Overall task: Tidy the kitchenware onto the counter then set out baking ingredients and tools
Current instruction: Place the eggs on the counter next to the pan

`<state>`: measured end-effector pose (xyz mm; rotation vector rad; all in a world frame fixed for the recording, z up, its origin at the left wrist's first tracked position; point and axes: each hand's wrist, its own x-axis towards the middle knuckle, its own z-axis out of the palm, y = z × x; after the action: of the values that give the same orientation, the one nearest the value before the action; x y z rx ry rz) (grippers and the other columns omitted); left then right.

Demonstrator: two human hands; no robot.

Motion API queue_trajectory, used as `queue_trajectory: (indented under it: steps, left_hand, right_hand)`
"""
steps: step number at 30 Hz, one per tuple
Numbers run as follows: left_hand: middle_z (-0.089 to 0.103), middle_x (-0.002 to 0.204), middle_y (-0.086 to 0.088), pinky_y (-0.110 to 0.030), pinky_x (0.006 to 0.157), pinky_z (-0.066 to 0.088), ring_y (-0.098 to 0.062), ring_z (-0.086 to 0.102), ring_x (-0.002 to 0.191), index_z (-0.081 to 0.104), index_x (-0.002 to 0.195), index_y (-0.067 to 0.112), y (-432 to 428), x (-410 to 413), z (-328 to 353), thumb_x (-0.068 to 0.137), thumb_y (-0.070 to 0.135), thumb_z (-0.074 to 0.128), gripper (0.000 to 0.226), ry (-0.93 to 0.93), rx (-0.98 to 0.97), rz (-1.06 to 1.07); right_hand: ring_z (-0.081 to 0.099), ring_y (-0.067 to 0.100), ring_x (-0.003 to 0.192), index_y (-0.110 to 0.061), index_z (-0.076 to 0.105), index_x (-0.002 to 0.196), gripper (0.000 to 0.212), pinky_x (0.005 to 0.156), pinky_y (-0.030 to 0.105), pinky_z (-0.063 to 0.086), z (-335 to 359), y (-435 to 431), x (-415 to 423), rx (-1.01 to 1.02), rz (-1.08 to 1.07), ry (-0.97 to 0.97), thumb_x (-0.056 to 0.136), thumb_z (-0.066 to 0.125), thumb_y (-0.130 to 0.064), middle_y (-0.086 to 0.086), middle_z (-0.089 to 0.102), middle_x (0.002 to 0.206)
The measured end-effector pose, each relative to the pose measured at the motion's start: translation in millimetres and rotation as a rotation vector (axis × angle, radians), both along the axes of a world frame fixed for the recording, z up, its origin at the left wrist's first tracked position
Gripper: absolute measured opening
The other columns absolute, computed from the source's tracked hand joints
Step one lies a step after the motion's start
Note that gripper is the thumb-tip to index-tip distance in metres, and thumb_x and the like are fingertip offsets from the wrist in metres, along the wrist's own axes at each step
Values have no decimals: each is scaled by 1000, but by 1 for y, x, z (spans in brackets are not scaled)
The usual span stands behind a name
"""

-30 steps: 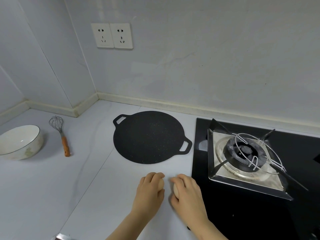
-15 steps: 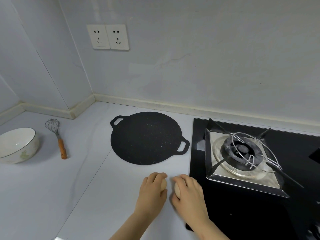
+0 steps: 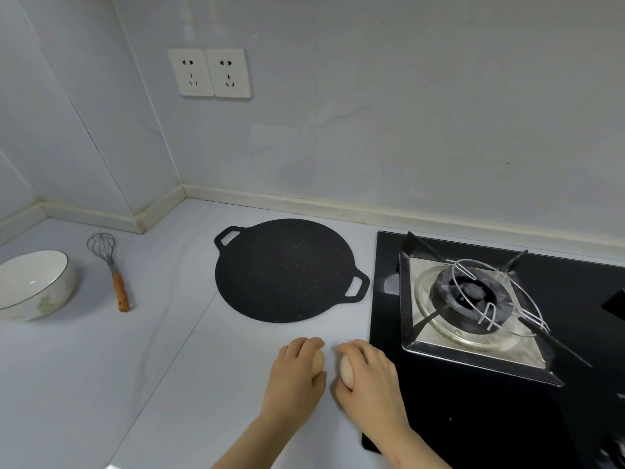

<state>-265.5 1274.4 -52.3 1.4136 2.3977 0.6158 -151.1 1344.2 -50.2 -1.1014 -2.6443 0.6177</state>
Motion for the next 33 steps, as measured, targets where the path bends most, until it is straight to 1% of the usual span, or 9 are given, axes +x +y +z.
queue_trajectory:
  steps: [2,5,11,20,28,33]
  left_hand:
    - [32,144,11,-15,106,22,-8,31,131,30,141,26,0,-1,0,95,25,45,47,7,0,0]
    - [31,144,11,-15,106,22,-8,30,132,28,141,25,-1,-1,1,95,25,46,49,8,2,4]
    - [30,144,11,-14,105,21,-9,30,131,27,142,25,-3,-2,0,94,25,46,51,11,2,3]
    - [29,144,10,-11,101,22,-8,31,130,27,140,24,-6,-3,0,89,23,53,58,-66,40,37]
    - [29,143,11,-12,102,25,-7,31,130,28,140,26,-7,-4,-1,86,26,58,62,-101,43,43]
    - [30,142,11,-11,98,23,-7,31,129,29,139,25,-9,-5,-3,83,26,61,64,-126,60,42]
  right_hand:
    - [33,14,132,-28,41,136,49,108,25,22,1,1,0,-22,3,-13,88,51,-29,-10,35,142]
    - [36,15,130,-27,44,134,51,107,26,24,-1,1,0,-40,-9,1,85,55,-30,-8,38,141]
    - [30,10,132,-33,37,136,52,109,23,19,0,1,0,-49,2,-44,87,52,-38,-13,30,143]
    - [29,9,133,-34,34,137,58,110,23,19,3,0,0,-73,-8,-38,84,56,-44,-13,26,144]
    - [30,9,132,-33,35,136,60,109,23,19,5,-2,-1,-82,-25,-25,82,58,-47,-14,26,144]
    - [29,7,132,-36,35,135,62,109,22,18,3,-3,-1,-101,-35,-13,79,59,-49,-16,25,143]
